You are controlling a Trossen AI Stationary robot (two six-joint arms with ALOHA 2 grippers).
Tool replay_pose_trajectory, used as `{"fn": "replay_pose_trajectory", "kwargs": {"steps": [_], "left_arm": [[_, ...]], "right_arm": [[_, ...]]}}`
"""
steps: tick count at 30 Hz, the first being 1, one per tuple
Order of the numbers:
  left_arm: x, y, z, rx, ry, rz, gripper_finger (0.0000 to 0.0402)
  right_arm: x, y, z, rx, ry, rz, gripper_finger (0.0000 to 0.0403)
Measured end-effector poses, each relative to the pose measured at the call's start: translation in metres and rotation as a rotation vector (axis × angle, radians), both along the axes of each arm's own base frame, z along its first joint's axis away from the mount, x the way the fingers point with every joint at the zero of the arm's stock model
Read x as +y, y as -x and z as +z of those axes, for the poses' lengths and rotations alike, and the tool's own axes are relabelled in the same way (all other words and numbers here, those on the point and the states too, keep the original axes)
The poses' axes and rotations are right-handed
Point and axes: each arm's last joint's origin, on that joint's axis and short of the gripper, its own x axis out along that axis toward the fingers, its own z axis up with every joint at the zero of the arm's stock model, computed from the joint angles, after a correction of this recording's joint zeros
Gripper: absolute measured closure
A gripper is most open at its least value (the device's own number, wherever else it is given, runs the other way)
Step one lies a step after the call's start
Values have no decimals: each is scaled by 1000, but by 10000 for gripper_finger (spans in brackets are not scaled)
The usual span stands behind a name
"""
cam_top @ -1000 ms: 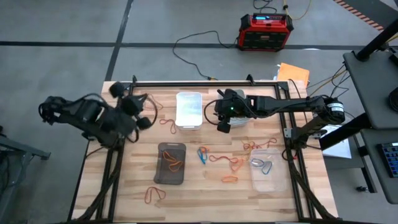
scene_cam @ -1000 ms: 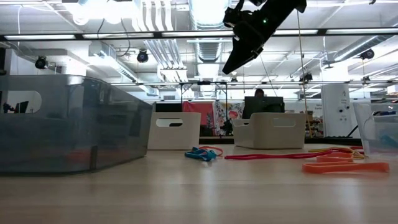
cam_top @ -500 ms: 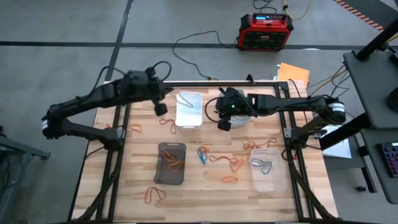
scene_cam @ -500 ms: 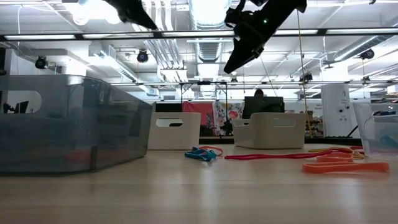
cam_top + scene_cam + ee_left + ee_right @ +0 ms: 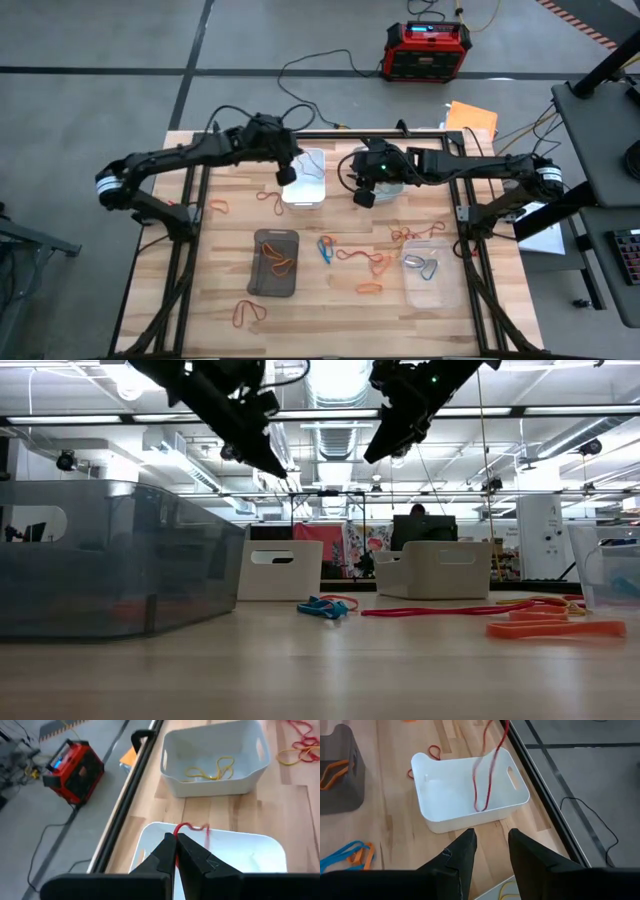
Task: Sort rubber bands into baskets
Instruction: Put the red rubber band into the white bin, then put the orange rubber band into the black bin
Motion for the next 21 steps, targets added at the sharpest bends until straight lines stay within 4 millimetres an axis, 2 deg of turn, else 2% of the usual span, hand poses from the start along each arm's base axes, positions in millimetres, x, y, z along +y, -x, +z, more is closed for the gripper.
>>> {"fn": "replay_pose_trajectory", "kwargs": {"steps": [5, 12, 16, 21], "left_arm": [[6, -6, -11, 66, 10, 41, 402], [8, -3, -17, 134, 7, 105, 398], [7, -2, -18, 150, 17, 106, 365], [8, 0, -19, 180, -6, 157, 299]], "right_arm": [[0, 2, -2, 17, -25, -16, 293], [1, 3, -4, 29, -34, -22, 291], [1, 3, -4, 25, -41, -28, 288], [1, 3, -4, 27, -46, -31, 284]]}}
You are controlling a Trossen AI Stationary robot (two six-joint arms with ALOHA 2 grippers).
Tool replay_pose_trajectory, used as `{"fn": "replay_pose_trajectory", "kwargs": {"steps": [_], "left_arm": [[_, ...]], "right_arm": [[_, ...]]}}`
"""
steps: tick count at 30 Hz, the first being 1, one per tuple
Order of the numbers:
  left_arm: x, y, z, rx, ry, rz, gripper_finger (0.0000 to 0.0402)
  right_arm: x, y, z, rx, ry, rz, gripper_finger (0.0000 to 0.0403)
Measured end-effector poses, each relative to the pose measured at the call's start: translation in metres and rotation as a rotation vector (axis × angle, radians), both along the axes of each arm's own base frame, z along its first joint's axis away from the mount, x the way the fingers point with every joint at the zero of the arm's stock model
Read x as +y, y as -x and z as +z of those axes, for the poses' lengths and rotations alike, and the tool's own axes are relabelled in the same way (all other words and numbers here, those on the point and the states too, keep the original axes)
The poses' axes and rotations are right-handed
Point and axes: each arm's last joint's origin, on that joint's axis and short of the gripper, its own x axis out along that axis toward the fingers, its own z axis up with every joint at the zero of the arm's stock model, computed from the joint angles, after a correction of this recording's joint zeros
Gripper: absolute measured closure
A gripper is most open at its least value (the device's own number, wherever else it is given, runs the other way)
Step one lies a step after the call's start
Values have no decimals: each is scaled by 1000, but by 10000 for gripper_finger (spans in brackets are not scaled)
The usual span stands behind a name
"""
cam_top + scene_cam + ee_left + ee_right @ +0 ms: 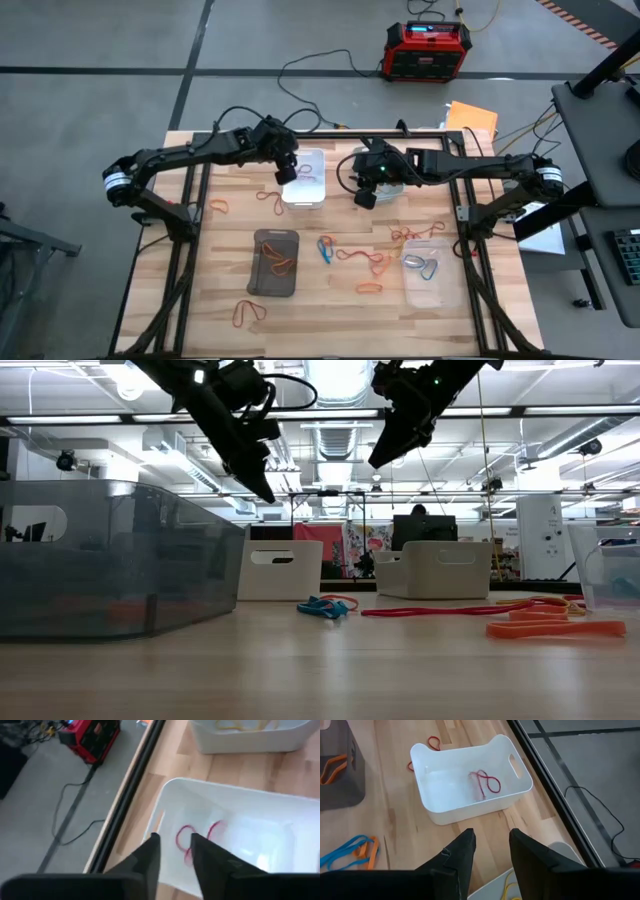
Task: Sort rubber bands into baskets
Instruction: Put the orange rubber band into the black bin
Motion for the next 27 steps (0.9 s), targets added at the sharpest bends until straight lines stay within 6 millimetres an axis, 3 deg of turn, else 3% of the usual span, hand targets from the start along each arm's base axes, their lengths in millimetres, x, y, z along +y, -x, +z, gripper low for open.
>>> {"fn": "replay_pose_trajectory", "kwargs": {"steps": [6, 10, 16, 22, 27], "left_arm": [[-6, 12, 6, 46, 6, 8, 239], [-17, 31, 15, 102, 75, -2, 231], [-40, 64, 25, 145, 316, 0, 230], [-50, 85, 23, 162, 449, 186, 230], [-54, 98, -1, 249, 493, 428, 237]], "right_arm": [[0, 0, -1, 4, -11, -9, 287], [0, 1, -4, 14, -13, -10, 285], [0, 1, -5, 13, -20, -16, 282], [0, 1, -5, 9, -20, -17, 283], [0, 1, -5, 7, -20, -17, 280]]}}
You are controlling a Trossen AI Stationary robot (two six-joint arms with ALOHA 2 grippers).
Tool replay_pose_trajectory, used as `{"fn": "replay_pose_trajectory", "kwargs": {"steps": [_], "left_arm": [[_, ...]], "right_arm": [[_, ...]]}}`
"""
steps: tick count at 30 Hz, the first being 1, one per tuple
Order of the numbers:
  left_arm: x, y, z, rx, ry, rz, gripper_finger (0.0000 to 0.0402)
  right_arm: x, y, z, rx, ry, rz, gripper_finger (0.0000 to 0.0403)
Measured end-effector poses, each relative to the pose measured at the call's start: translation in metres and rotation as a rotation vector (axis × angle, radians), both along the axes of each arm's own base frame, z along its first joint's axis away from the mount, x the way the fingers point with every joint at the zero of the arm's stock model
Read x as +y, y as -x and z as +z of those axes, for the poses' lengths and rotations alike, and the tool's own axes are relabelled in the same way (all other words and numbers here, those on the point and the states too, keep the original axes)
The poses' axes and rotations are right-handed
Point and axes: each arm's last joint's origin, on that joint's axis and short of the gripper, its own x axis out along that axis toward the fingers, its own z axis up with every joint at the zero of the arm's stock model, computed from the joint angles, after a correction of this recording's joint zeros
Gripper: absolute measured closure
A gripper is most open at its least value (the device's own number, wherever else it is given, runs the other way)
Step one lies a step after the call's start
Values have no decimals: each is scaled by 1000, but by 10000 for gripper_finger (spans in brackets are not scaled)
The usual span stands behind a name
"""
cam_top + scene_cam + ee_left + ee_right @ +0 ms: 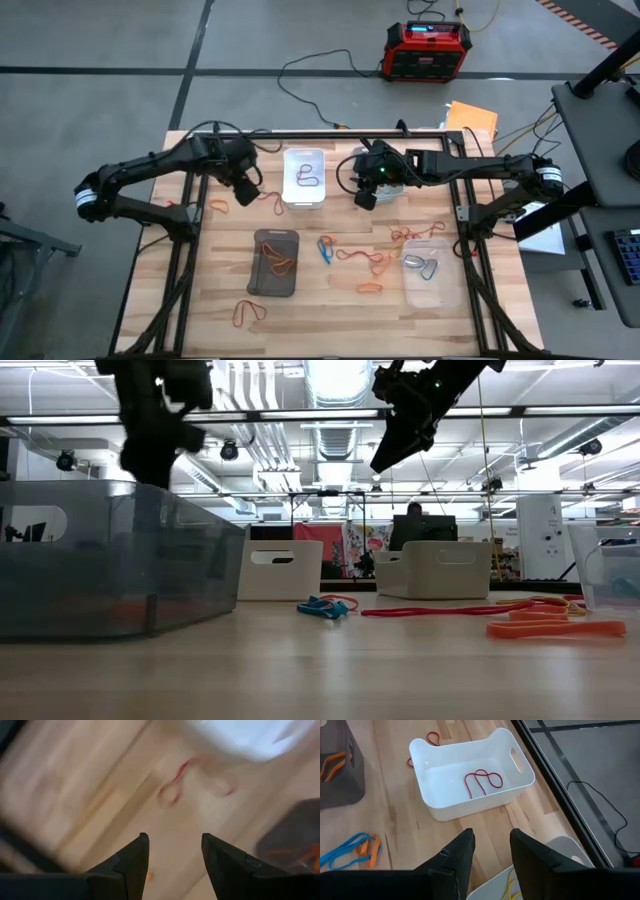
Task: Sort rubber bands into baskets
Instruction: Put the orange rubber band into the black bin
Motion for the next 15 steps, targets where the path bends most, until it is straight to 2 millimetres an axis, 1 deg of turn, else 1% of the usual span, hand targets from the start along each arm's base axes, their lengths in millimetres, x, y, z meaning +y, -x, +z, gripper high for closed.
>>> {"fn": "replay_pose_trajectory", "kwargs": {"steps": [3, 8, 11, 15], "left_arm": [[-4, 10, -24, 91, 46, 143, 243], [-13, 26, -66, 190, 102, 257, 254], [-17, 34, -83, 226, 117, 309, 260], [-19, 39, -99, 229, 120, 336, 266]], "right_arm": [[0, 0, 0, 0, -2, 2, 282], [0, 0, 0, 0, -3, 8, 279], [0, 0, 0, 1, -1, 8, 276], [0, 0, 0, 1, 1, 11, 275]]}}
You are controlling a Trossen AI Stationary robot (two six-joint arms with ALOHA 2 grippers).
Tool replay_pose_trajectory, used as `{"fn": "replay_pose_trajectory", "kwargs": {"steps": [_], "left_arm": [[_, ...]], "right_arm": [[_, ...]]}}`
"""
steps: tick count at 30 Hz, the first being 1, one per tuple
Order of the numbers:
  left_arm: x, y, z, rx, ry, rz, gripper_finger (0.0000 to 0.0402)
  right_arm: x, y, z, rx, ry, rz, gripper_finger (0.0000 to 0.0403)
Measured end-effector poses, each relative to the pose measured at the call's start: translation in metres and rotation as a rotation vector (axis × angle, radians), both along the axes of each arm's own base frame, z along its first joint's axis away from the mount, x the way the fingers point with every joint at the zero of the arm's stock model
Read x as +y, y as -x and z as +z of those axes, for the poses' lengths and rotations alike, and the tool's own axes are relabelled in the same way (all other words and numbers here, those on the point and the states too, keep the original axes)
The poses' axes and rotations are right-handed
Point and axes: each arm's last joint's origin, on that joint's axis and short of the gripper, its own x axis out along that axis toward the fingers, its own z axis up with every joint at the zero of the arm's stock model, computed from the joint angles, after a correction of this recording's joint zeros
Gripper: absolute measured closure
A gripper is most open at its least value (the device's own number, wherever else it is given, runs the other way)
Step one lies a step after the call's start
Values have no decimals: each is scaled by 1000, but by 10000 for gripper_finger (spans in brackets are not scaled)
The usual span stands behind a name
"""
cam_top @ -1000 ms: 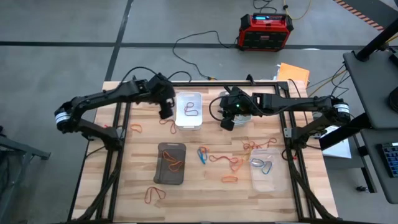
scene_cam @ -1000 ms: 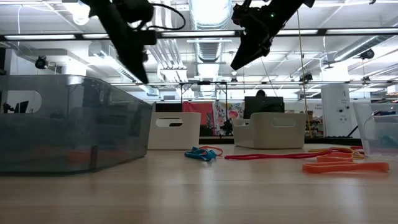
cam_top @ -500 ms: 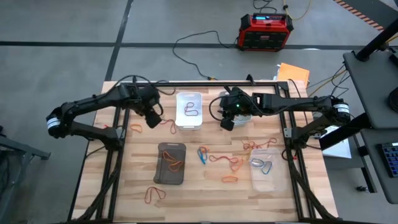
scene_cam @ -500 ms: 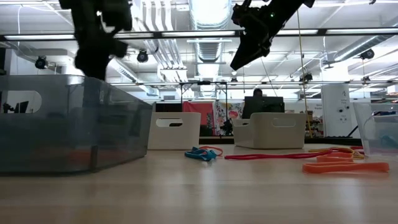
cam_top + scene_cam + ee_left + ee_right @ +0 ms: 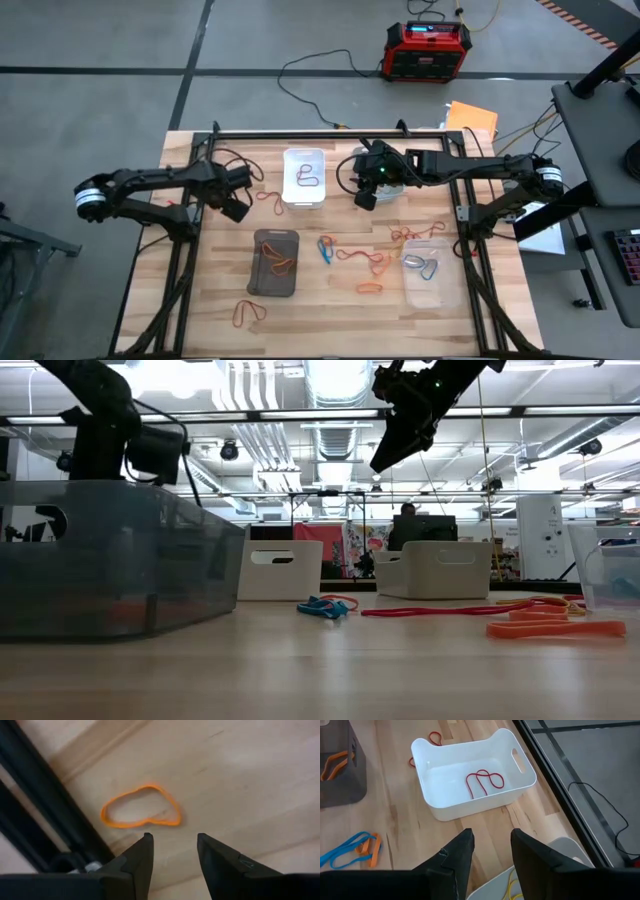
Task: Sort rubber bands into baskets
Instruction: Put the orange rubber band into the black bin
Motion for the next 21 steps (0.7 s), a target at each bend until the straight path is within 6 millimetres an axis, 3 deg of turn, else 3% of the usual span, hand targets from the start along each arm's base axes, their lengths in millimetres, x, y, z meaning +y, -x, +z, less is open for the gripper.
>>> {"fn": "replay_pose_trajectory", "kwargs": {"steps": [13, 21], "left_arm": [[0, 0, -25, -37, -33, -22, 289], [2, -3, -37, -47, -39, 1, 339]], "right_arm": [[0, 0, 0, -3, -4, -4, 273], [0, 0, 0, -3, -5, -6, 279]]}}
